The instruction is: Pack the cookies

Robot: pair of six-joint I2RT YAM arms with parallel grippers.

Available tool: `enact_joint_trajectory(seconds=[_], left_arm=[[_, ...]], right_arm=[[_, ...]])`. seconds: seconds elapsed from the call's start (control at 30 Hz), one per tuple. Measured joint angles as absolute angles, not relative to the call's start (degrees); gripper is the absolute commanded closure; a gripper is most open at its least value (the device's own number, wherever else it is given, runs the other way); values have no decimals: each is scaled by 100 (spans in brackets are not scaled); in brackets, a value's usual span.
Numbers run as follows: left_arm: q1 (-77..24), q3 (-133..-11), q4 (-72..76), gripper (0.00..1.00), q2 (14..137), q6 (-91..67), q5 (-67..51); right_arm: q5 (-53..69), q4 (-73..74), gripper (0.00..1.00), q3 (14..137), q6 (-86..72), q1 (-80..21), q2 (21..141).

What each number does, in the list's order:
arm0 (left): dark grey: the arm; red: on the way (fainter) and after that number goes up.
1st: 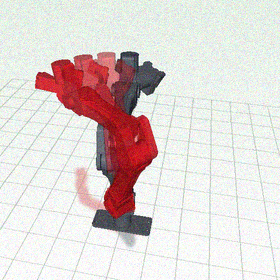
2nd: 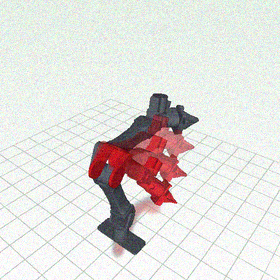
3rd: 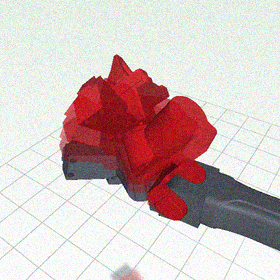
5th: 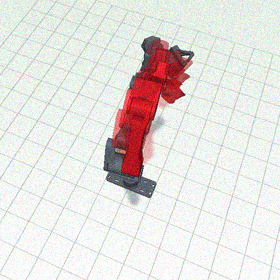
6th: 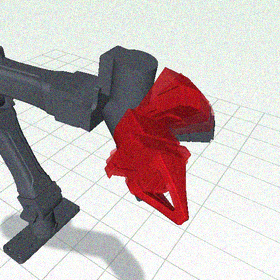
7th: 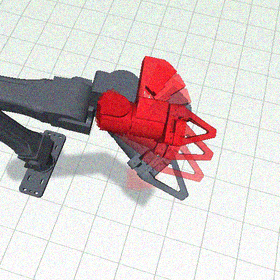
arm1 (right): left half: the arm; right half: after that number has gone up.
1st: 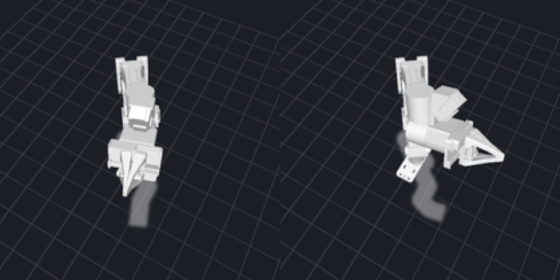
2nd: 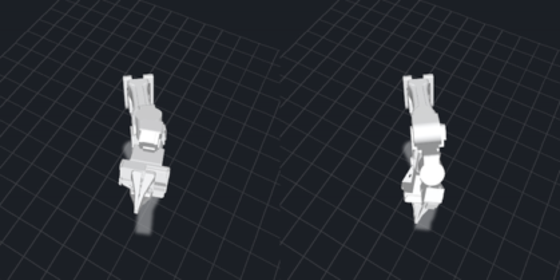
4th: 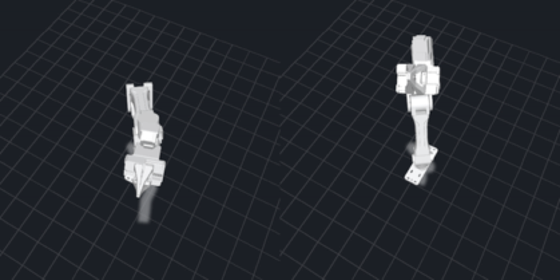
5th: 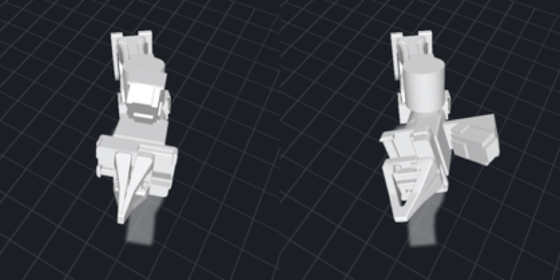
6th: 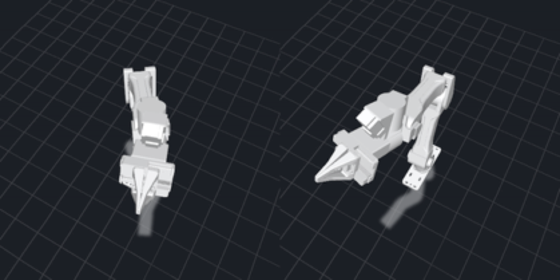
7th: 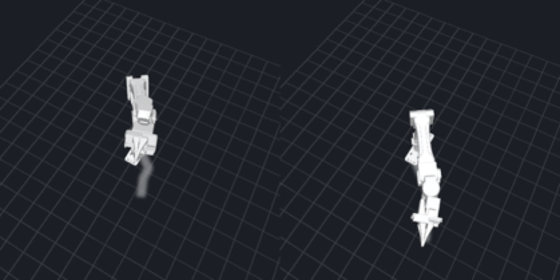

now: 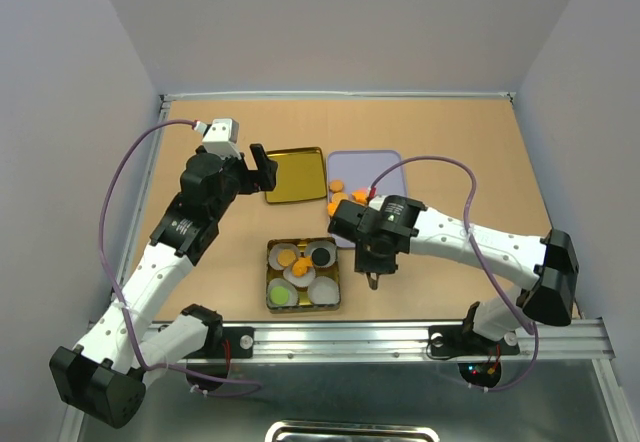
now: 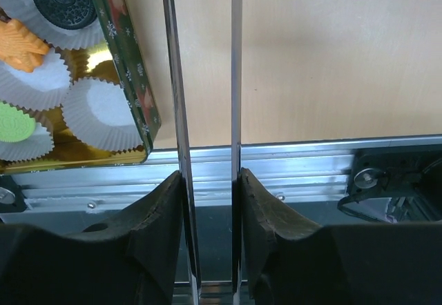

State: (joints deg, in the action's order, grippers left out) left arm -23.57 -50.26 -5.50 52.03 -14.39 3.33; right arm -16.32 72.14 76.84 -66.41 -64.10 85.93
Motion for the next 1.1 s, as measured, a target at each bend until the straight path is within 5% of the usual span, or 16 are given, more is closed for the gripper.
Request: enact_joint_trajectory(seconds=[0.5,1.1], left_arm=[[-2357,-5028,-548,1,5312,-1420,342],[-2357,-5028,-539,1,5349,-1553,342]], right_arm=[[-1490,7658,71,9557,-5983,-6407,8141],[-222,7605,72,8680,-5686,-7196,7507]])
